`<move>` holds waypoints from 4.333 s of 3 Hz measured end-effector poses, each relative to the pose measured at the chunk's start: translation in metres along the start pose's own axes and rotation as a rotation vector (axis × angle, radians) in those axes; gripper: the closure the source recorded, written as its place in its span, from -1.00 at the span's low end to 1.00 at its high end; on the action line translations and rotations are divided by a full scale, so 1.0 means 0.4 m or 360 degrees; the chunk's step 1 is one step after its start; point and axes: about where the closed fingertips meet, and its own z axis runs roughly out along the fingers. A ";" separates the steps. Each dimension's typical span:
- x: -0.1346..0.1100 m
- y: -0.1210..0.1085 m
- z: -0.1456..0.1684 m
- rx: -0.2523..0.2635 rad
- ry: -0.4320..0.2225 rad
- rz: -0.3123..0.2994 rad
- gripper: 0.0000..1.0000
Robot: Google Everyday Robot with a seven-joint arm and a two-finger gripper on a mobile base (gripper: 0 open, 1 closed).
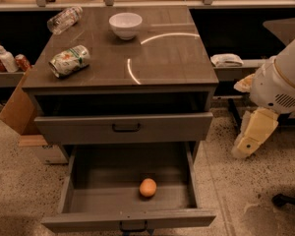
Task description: Pick orange from middle drawer and place on counter
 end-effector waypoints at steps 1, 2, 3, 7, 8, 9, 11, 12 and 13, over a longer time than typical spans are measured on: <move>-0.001 0.003 0.011 -0.0010 -0.0006 0.0002 -1.00; -0.015 0.040 0.163 -0.0166 -0.0131 0.0034 -1.00; -0.043 0.099 0.321 -0.0348 -0.0239 0.0087 -1.00; -0.136 0.250 0.643 -0.0656 -0.0417 0.0173 -1.00; -0.105 0.205 0.745 -0.0543 -0.0427 0.0213 -1.00; -0.160 0.170 0.754 -0.0394 -0.0444 0.0225 -1.00; -0.209 0.143 0.740 -0.0272 -0.0451 0.0233 -1.00; -0.164 0.117 0.818 -0.0204 -0.0379 0.0224 -1.00; -0.078 0.073 0.919 -0.0098 -0.0298 0.0217 -1.00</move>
Offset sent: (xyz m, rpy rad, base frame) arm -0.0035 0.0657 -0.1306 0.2507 0.1664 0.0478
